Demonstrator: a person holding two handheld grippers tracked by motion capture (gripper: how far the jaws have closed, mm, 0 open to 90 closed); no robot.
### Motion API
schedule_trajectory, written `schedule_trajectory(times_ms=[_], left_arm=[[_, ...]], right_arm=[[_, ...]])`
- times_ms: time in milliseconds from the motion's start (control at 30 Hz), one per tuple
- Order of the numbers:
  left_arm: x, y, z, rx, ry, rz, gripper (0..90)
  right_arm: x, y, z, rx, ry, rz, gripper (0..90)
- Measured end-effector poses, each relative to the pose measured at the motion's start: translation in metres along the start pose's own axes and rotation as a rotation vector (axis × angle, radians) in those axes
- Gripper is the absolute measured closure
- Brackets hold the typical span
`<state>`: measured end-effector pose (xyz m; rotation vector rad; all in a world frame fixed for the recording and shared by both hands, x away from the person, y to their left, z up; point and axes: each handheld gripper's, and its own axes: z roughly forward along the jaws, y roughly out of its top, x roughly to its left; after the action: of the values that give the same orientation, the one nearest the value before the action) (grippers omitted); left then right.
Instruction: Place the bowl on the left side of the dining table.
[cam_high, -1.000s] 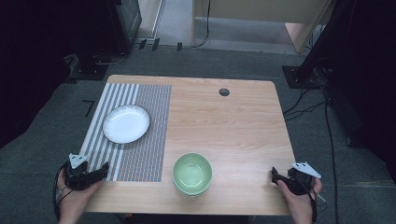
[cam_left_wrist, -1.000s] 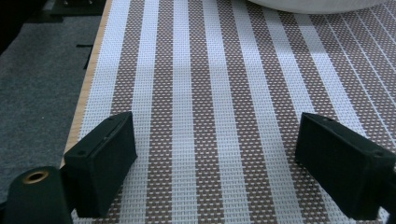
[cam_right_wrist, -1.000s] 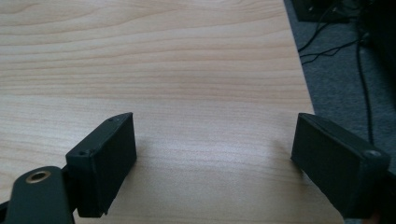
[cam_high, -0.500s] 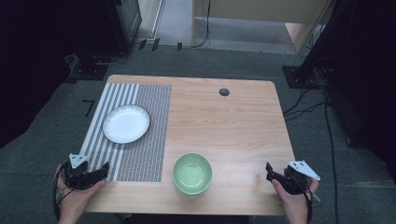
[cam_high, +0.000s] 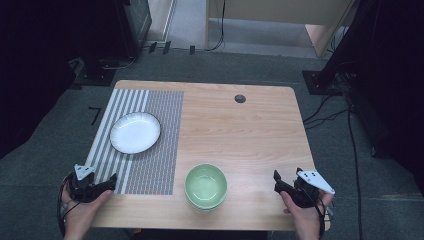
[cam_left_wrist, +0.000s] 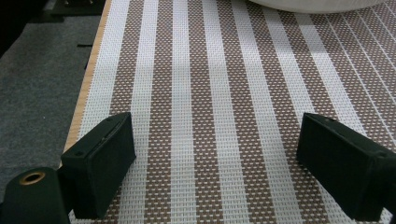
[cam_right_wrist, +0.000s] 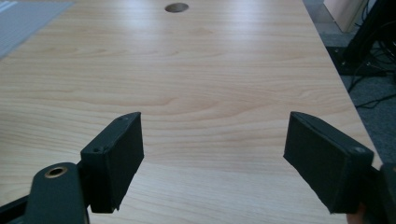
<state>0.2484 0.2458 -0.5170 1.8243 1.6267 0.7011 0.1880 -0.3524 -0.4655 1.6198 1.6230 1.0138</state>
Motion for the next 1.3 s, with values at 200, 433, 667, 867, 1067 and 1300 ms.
schedule_trajectory(times_ms=[200, 433, 667, 867, 1067, 1300], left_arm=[[0.000, 0.000, 0.000, 0.000, 0.001, 0.000, 10.4], [0.000, 0.000, 0.000, -0.001, 0.002, 0.000, 10.3], [0.000, 0.000, 0.000, -0.001, 0.002, 0.000, 10.3], [0.000, 0.000, 0.000, 0.000, 0.002, 0.000, 10.3], [0.000, 0.000, 0.000, 0.000, 0.002, -0.001, 10.4], [0.000, 0.000, 0.000, 0.000, 0.002, -0.001, 10.4]], right_arm=[[0.014, 0.008, -0.007, -0.020, 0.033, -0.003, 20.9], [0.028, 0.014, -0.014, -0.030, 0.070, -0.014, 22.1], [0.040, 0.018, -0.019, -0.044, 0.106, -0.016, 23.2], [0.049, 0.020, -0.022, -0.059, 0.137, -0.020, 24.7], [0.057, 0.020, -0.024, -0.063, 0.156, -0.032, 25.3], [0.067, 0.021, -0.025, -0.067, 0.199, -0.049, 28.9]])
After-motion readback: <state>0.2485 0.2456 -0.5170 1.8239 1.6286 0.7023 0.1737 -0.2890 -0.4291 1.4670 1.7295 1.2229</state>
